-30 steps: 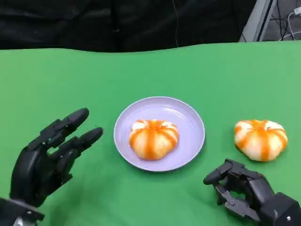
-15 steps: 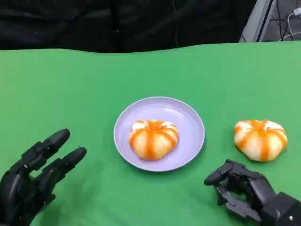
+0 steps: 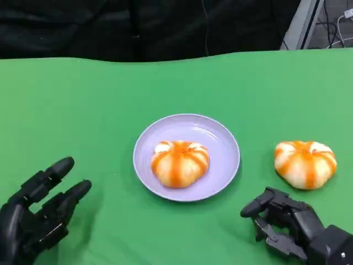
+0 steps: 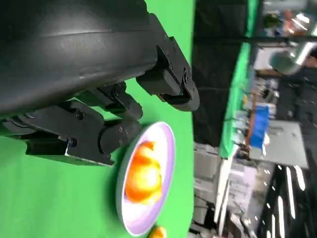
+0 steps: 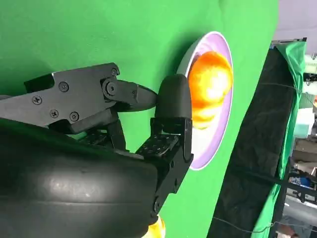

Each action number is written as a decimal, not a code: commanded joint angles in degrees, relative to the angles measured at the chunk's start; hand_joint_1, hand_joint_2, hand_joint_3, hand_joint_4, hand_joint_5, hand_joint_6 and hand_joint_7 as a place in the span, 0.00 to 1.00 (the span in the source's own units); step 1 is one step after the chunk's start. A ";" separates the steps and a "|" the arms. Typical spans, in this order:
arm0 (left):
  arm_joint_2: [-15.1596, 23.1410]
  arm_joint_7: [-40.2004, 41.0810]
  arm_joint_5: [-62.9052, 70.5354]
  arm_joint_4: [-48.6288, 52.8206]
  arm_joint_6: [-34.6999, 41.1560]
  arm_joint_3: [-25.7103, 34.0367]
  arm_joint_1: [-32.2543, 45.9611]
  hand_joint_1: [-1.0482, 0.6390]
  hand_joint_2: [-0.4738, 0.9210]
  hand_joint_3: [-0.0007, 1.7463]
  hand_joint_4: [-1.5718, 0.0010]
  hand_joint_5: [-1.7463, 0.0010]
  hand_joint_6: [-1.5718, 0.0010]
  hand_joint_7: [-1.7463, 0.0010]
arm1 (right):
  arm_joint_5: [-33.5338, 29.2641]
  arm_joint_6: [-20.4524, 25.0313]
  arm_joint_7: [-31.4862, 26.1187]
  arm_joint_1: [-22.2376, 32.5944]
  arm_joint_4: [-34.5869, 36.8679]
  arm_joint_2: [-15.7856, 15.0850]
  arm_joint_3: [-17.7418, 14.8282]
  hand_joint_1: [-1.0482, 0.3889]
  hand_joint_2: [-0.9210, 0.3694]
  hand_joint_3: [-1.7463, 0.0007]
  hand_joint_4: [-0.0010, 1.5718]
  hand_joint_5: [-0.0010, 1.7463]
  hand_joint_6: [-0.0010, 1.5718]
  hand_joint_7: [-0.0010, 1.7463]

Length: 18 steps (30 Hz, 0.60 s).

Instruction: Grasp the bread from the table and place it into the plate.

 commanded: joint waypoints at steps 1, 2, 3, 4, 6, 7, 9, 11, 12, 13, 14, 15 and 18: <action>0.16 2.43 0.91 1.49 0.80 0.68 -1.25 0.77 0.85 0.59 0.45 0.99 0.52 0.99 | 0.23 0.90 -0.16 0.13 1.22 -1.40 -0.67 0.57 0.00 0.73 0.40 1.00 0.46 0.64; 0.00 2.66 0.82 1.56 1.04 0.73 -1.35 0.77 0.85 0.60 0.44 0.99 0.52 0.99 | 0.32 1.02 -0.09 0.07 1.31 -1.43 -0.72 0.57 0.00 0.73 0.40 1.00 0.46 0.64; -0.14 2.90 0.78 1.62 1.17 0.78 -1.41 0.77 0.84 0.60 0.44 0.99 0.52 0.99 | 0.47 1.02 0.02 -0.01 1.49 -1.44 -0.79 0.57 0.00 0.73 0.40 1.00 0.46 0.64; -0.31 3.44 0.97 1.57 1.18 0.79 -1.41 0.77 0.84 0.60 0.43 0.98 0.51 0.99 | 0.49 0.86 0.06 -0.12 1.71 -1.51 -0.82 0.57 0.00 0.73 0.40 1.00 0.46 0.64; -0.59 4.68 1.46 1.08 1.14 0.77 -1.15 0.76 0.84 0.59 0.40 0.98 0.50 0.99 | 0.56 0.51 0.17 -0.27 2.08 -1.57 -0.85 0.57 0.00 0.73 0.41 1.00 0.46 0.64; -0.69 5.25 1.77 0.89 0.93 0.75 -0.99 0.75 0.84 0.58 0.39 0.98 0.49 0.99 | 0.59 0.48 0.24 -0.30 2.15 -1.59 -0.85 0.57 0.00 0.72 0.41 1.00 0.46 0.64; -0.77 6.09 2.33 0.58 0.69 0.67 -0.74 0.74 0.87 0.53 0.39 0.99 0.50 1.00 | 0.53 0.60 0.16 -0.28 2.08 -1.62 -0.80 0.56 0.00 0.72 0.41 1.00 0.46 0.64; -0.80 7.12 3.06 -0.25 0.76 0.48 -0.23 0.73 0.88 0.51 0.39 0.99 0.49 1.00 | 0.32 0.76 -0.08 -0.19 1.84 -1.67 -0.71 0.56 0.00 0.73 0.41 1.00 0.46 0.64; -0.83 7.44 3.31 -0.59 0.82 0.45 -0.03 0.73 0.91 0.47 0.38 0.99 0.49 1.00 | 0.30 0.74 -0.10 -0.18 1.81 -1.67 -0.69 0.56 0.00 0.73 0.41 1.00 0.46 0.64; -0.80 8.02 3.89 -0.93 0.63 0.38 0.19 0.73 0.92 0.46 0.38 0.99 0.49 1.00 | 0.43 0.65 0.01 -0.24 1.96 -1.64 -0.73 0.56 0.00 0.73 0.41 1.00 0.46 0.64; -0.74 8.71 4.59 -1.15 0.27 0.28 0.35 0.72 0.93 0.43 0.36 0.99 0.46 0.99 | 0.60 0.51 0.18 -0.31 2.15 -1.60 -0.79 0.56 0.00 0.73 0.41 1.00 0.46 0.64; -0.72 9.22 5.11 -1.32 0.04 0.21 0.46 0.72 0.93 0.42 0.34 0.98 0.44 0.98 | 0.71 0.42 0.29 -0.36 2.29 -1.57 -0.83 0.56 0.00 0.73 0.41 1.00 0.46 0.64; -0.28 12.38 8.93 -0.95 -3.24 -0.22 0.49 0.70 0.90 0.44 0.26 0.75 0.29 0.92 | 0.77 -0.01 0.24 -0.52 2.72 -1.59 -0.86 0.56 0.00 0.73 0.41 1.00 0.47 0.64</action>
